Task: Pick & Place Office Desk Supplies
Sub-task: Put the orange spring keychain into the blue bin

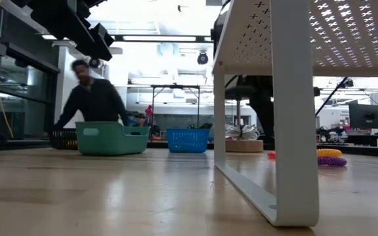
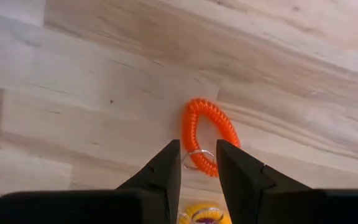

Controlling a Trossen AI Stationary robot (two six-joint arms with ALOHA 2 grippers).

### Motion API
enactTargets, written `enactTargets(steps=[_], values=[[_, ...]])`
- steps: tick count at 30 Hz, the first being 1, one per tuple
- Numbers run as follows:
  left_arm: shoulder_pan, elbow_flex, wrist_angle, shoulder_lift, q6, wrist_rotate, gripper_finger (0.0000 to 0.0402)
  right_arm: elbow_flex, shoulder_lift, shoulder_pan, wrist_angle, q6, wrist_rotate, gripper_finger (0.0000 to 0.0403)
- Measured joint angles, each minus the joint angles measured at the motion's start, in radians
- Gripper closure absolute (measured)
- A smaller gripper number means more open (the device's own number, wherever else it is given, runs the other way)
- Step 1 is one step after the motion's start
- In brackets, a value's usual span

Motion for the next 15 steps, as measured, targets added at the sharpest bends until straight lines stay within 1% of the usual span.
enactTargets(steps=[7, 12, 15], values=[[0.0, 0.0, 0.009, 0.0, 0.0, 0.0, 0.0195, -0.048, 0.001, 0.0, 0.035, 0.001, -0.013, 0.0311], [0.0, 0.0, 0.013, 0.0, 0.0, 0.0, 0.0195, -0.085, 0.001, 0.0, 0.119, -0.002, -0.031, 0.0311], [0.0, 0.0, 0.014, 0.0, 0.0, 0.0, 0.0195, -0.089, 0.001, 0.0, 0.138, -0.003, -0.031, 0.0311]])
